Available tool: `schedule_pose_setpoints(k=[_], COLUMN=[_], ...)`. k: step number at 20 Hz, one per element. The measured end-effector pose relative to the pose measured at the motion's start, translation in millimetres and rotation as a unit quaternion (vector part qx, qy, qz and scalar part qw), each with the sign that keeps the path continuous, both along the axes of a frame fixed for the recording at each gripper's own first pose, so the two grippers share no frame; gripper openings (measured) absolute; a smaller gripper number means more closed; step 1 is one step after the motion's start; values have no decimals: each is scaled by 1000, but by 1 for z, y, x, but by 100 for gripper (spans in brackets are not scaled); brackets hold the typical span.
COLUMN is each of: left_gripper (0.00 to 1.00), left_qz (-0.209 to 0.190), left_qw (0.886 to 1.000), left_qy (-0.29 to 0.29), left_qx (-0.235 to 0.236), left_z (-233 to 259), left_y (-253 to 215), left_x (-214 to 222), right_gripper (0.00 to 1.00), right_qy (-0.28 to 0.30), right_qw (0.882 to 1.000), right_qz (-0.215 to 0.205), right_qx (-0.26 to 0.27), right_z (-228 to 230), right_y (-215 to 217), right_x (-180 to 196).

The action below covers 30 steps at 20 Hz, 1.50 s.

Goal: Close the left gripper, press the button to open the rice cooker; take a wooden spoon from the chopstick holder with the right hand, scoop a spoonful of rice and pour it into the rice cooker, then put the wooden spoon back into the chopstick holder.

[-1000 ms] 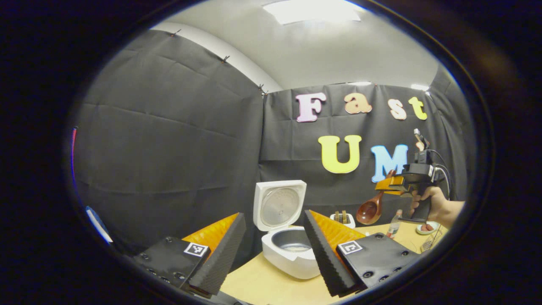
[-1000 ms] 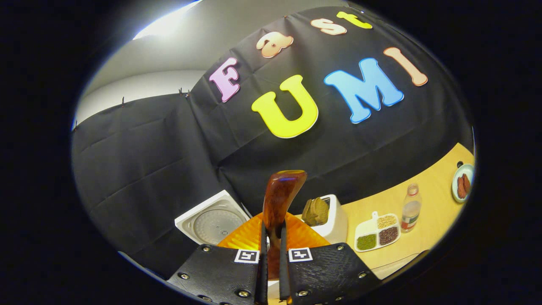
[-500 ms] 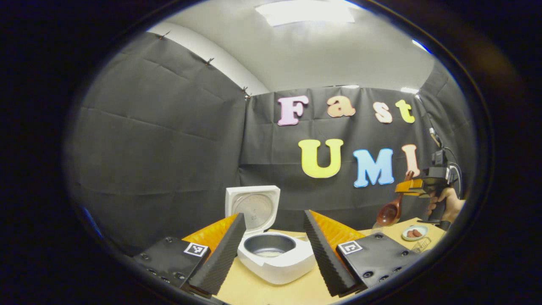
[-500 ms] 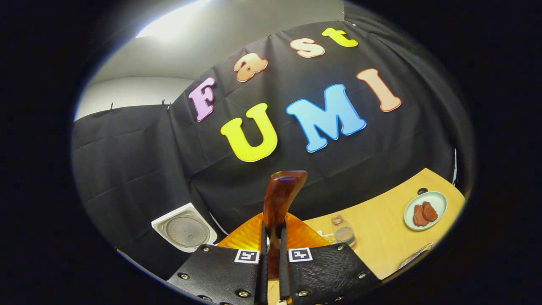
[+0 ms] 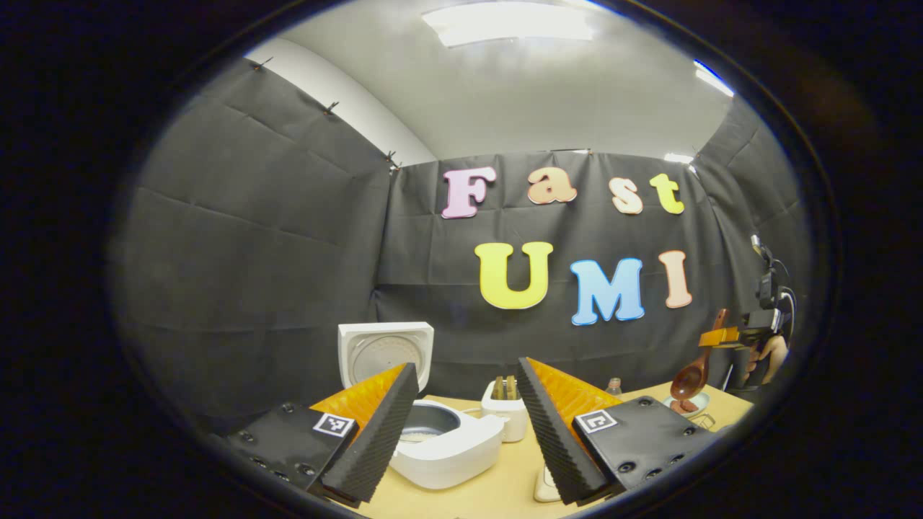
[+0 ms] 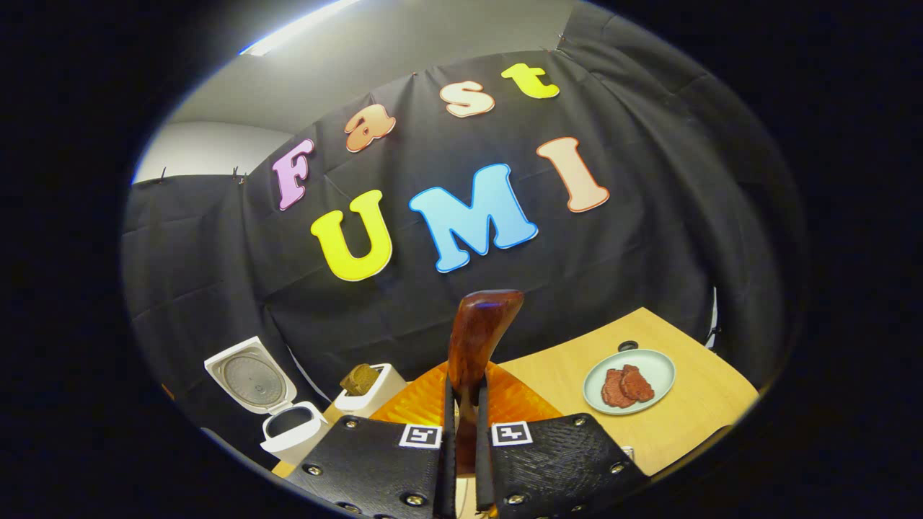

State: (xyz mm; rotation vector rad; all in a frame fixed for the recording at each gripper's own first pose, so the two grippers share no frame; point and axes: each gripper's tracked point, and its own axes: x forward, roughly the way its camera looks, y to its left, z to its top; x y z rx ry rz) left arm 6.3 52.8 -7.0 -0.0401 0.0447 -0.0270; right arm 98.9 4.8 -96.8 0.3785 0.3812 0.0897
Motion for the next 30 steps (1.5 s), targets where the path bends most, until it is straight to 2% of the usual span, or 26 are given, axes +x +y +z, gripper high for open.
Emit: schedule_pose_setpoints(k=[5,13,17,18,22,23,24,26,28,29,30], left_gripper=[92,92,92,96,95,99,95,95,95,95,95], left_qz=[-18,-22,-15,-11,-2,-1,-1,-1,0,0,1], left_qw=[1000,1000,1000,999,999,999,999,999,999,999,999], left_qy=[0,3,5,4,3,2,0,0,-3,-4,-4], left_qx=[7,17,27,30,35,37,38,40,39,38,37], left_z=[3,6,11,13,16,17,19,18,18,19,18], left_y=[-30,-45,-40,-37,-32,-31,-31,-32,-31,-31,-30], left_x=[0,-8,-15,-16,-17,-17,-17,-16,-14,-13,-12], right_gripper=[11,11,11,11,12,13,13,17,33,73,86], right_qy=[26,70,102,110,137,144,148,143,130,127,121], right_qw=[999,994,992,991,989,988,988,989,990,989,988], right_qz=[-26,-36,-30,-29,-28,-27,-27,-29,-29,-35,-40], right_qx=[-38,-79,-75,-70,-44,-39,-36,-37,-48,-70,-91], right_z=[-36,-92,-124,-131,-152,-156,-159,-156,-151,-147,-144], right_y=[-49,-84,-86,-85,-82,-82,-81,-84,-87,-94,-99], right_x=[-19,-45,-52,-54,-63,-65,-67,-70,-72,-74,-75])
